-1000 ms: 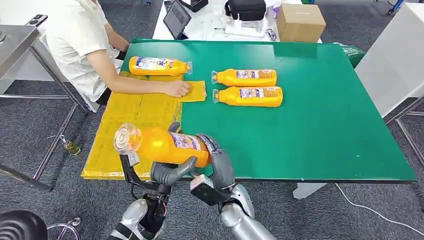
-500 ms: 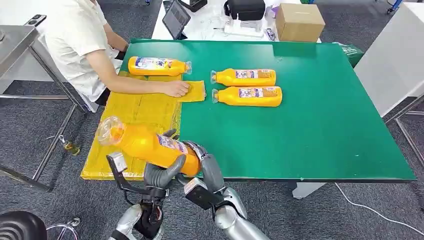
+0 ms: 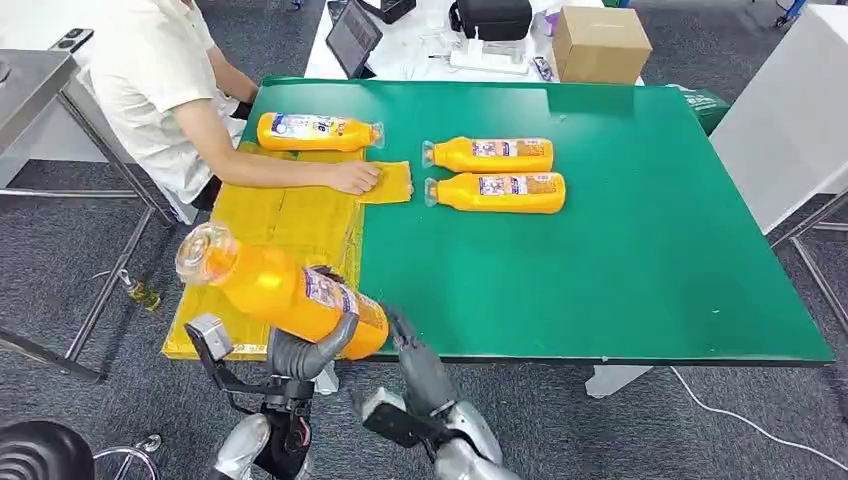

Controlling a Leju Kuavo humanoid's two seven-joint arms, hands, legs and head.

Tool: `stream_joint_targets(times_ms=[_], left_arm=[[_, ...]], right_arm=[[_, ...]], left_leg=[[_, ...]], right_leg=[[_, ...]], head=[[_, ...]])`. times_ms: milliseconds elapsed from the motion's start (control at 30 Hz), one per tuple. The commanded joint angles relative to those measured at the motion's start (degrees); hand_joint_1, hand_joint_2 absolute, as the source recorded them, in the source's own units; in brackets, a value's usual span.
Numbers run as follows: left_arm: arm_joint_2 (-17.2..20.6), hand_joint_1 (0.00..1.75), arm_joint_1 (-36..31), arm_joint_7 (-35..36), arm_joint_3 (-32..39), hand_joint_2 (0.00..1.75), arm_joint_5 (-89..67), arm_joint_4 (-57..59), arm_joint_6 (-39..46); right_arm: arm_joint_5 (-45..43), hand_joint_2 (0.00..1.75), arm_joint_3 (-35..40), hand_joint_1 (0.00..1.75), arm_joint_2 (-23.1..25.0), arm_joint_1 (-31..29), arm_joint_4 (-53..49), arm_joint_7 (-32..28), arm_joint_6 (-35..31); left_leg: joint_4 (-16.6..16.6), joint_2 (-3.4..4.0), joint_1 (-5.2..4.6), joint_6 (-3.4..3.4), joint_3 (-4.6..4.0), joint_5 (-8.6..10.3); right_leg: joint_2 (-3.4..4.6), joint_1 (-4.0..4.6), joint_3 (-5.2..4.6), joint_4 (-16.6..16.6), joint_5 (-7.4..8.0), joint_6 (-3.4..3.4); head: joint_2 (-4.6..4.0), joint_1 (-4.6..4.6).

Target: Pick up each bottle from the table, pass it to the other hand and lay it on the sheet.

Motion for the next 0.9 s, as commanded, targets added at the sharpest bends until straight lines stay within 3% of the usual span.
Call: stream_joint_targets(times_ms=[33,200,267,333,367,400,567,767,900], left_arm=[[1.6,1.75,-2.5,0.6,0.9,1.75,0.4,0.4,0.4],[4.7,1.75,-4.3,1.2,2.9,1.75,-5.3,2.5,5.3],[6.3,1.75,-5.6,1.3,3.0,1.75,-9.2,4.3,7.0],[8.0,1.75,-7.5,2.8,4.0,1.75,-14.2,7.5,8.9],[9.1,1.75,-8.9,2.5,4.2,1.75,-20.2,9.6,12.2],[9.3,1.75,-10.1,3.2,5.0,1.75,-23.1,11.2,13.2],[10.0,1.75,-16.6,7.6,4.6,1.75,-47.1,18.1,23.1],[9.6,1.75,-22.7,12.1,2.6,1.75,-58.9,23.9,26.6],[9.1,1.75,-30.8,19.9,0.1,1.75,-74.0,33.0,24.4]], right_arm=[[-0.2,0.0,0.5,0.0,-1.8,1.4,4.2,-0.3,-0.5],[1.7,0.0,-2.5,0.0,-2.7,3.5,0.5,-0.3,-8.9],[7.6,0.0,-9.1,0.0,-2.3,5.5,-4.0,-0.3,-8.9],[15.9,0.0,-20.3,0.0,0.0,9.1,-12.9,-0.3,-8.9],[18.5,0.0,-26.7,0.0,1.9,11.4,-22.0,-0.3,-8.9],[19.7,0.0,-32.3,0.0,3.8,13.1,-30.4,-0.3,-8.9],[15.9,0.0,-44.1,0.0,7.7,13.2,-47.3,-0.3,-8.9],[13.9,0.0,-44.3,0.0,7.8,12.3,-51.4,-0.3,-8.9],[11.8,0.0,-39.5,0.0,7.8,11.4,-50.0,-0.3,-8.9]], left_leg=[[-0.1,0.01,0.01,0.05,0.17,-0.04],[-0.1,0.02,0.0,0.08,0.35,-0.08],[-0.1,0.02,0.0,0.07,0.33,-0.06],[-0.1,-0.09,-0.02,0.04,0.16,0.01],[-0.1,-0.09,-0.01,0.05,0.27,-0.03],[-0.1,-0.09,-0.01,0.04,0.22,-0.02],[0.0,-0.14,-0.04,0.04,-0.1,0.08],[0.0,-0.2,-0.03,0.03,0.01,0.1],[0.1,-0.32,0.0,0.02,0.08,0.09]], right_leg=[[-0.06,0.04,0.15,-0.1,-0.04,-0.11],[-0.08,0.05,0.32,-0.1,-0.08,-0.17],[-0.08,0.04,0.3,-0.1,-0.07,-0.16],[-0.16,0.01,0.13,0.0,-0.05,-0.13],[-0.2,0.04,0.25,0.0,-0.1,-0.2],[-0.19,0.03,0.19,0.0,-0.09,-0.19],[-0.21,-0.03,-0.12,0.1,-0.03,-0.1],[-0.28,-0.02,0.09,0.1,-0.01,-0.09],[-0.45,0.03,0.16,0.1,-0.06,-0.17]], head=[[0.0,-0.02],[0.0,-0.04],[0.0,-0.02],[0.0,-0.02],[0.0,-0.02],[0.0,0.02],[0.0,-0.04],[0.0,-0.02],[0.0,0.0]])
